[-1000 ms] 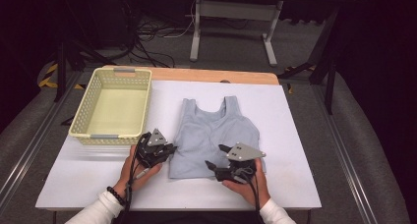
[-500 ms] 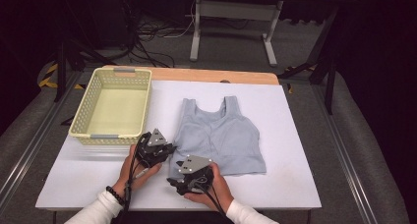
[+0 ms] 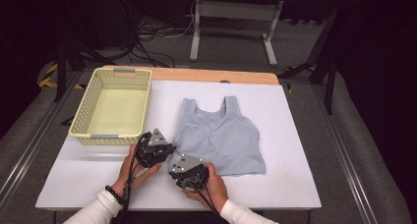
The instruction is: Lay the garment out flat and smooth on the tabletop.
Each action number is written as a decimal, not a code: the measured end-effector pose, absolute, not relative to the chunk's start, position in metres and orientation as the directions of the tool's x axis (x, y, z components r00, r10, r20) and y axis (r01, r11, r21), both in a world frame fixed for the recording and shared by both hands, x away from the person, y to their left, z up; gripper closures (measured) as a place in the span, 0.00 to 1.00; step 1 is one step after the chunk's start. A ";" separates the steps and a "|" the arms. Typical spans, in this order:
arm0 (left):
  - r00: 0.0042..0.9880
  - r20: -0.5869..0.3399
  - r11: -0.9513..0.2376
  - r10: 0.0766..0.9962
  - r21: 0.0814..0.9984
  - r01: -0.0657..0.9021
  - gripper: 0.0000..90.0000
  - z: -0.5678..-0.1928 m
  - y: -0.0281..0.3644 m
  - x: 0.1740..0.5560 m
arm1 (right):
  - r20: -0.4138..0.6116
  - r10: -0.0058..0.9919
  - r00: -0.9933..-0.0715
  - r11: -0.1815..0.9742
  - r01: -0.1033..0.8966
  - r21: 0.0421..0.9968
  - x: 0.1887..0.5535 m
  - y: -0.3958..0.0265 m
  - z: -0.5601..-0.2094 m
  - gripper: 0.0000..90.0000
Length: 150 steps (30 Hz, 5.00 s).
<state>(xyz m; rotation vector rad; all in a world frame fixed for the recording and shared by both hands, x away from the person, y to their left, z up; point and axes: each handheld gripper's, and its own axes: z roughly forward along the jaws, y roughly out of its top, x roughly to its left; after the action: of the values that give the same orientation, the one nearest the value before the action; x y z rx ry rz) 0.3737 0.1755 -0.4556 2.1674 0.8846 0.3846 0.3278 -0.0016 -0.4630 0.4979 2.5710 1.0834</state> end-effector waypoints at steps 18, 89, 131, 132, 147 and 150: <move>0.708 -0.015 -0.468 0.707 0.740 0.483 0.93 -0.448 0.193 0.360 | -0.142 0.381 -0.914 0.629 0.144 0.764 0.321 0.003 -0.460 0.93; 0.874 0.009 -0.555 0.486 0.775 0.301 0.15 -0.446 0.029 0.333 | -0.134 0.792 -0.595 0.406 0.351 0.843 0.311 -0.226 -0.431 0.93; 0.899 0.008 -0.676 0.438 0.662 0.323 0.85 -0.455 0.100 0.354 | -0.032 0.754 -0.656 0.412 0.434 0.801 0.425 -0.180 -0.438 0.55; 0.896 0.001 -0.670 0.444 0.665 0.331 0.85 -0.455 0.100 0.353 | -0.043 0.751 -0.659 0.424 0.431 0.797 0.424 -0.178 -0.439 0.63; 0.886 0.006 -0.634 0.463 0.702 0.326 0.84 -0.461 0.101 0.349 | -0.172 0.717 -0.675 0.446 0.254 0.858 0.391 -0.179 -0.408 0.97; 0.885 0.000 -0.624 0.465 0.709 0.328 0.82 -0.461 0.101 0.350 | -0.192 0.719 -0.668 0.450 0.238 0.861 0.382 -0.183 -0.402 0.98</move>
<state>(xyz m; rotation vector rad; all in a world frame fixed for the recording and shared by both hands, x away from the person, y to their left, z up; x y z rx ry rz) 0.3496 0.1015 -0.4614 2.2967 0.5668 0.2364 0.3824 -0.1835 -0.4019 0.7979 2.1586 1.1581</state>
